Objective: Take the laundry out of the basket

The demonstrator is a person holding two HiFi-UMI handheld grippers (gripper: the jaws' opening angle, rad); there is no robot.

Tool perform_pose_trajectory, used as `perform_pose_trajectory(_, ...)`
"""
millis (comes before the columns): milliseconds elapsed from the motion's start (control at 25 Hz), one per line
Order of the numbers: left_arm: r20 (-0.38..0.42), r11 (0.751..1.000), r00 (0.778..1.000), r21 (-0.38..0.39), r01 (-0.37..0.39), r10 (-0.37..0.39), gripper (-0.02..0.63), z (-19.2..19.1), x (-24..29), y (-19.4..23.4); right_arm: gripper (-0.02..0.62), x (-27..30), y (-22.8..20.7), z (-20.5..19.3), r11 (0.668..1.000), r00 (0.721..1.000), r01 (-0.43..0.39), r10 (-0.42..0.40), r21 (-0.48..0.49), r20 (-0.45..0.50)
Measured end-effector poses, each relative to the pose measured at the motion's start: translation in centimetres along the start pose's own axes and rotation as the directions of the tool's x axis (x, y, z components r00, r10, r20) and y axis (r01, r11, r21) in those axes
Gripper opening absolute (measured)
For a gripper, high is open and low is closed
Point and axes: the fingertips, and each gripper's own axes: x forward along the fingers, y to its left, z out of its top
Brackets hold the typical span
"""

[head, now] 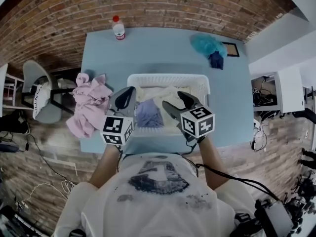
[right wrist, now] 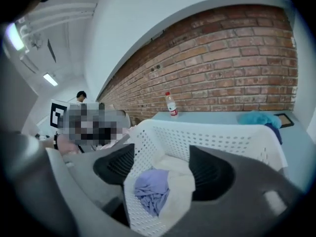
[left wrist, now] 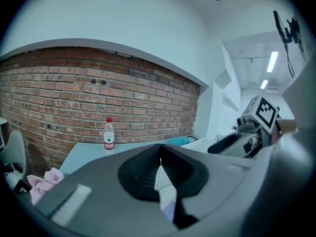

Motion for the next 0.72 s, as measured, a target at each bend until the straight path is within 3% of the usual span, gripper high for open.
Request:
perform_pose_trajectory(40, 0.001, 1.0, 1.0, -0.005, 0.001, -0.001, -0.008, 0.0, 0.3, -0.2, 0.385, 0.4, 0.0, -0.5, 0.999, 0.999, -0.038, 0.038, 0.014, -0.032)
perform_pose_trajectory(80, 0.002, 1.0, 1.0, -0.01, 0.003, -0.003, -0.008, 0.0, 0.5, -0.3, 0.433, 0.8, 0.1, -1.0, 0.997, 0.996, -0.07, 0.071, 0.025, -0.059)
perform_pose_trajectory(280, -0.01, 1.0, 1.0, -0.016, 0.01, -0.01, -0.008, -0.2, 1.7, -1.4, 0.563, 2.4, -0.3, -2.6, 0.993, 0.984, -0.116, 0.111, -0.024, -0.141)
perform_pose_trajectory(720, -0.055, 0.999, 0.998, -0.035, 0.024, -0.026, -0.008, -0.9, 3.8, -2.5, 0.587, 8.3, -2.9, -8.0, 0.963, 0.9, -0.214, 0.128, -0.165, -0.417)
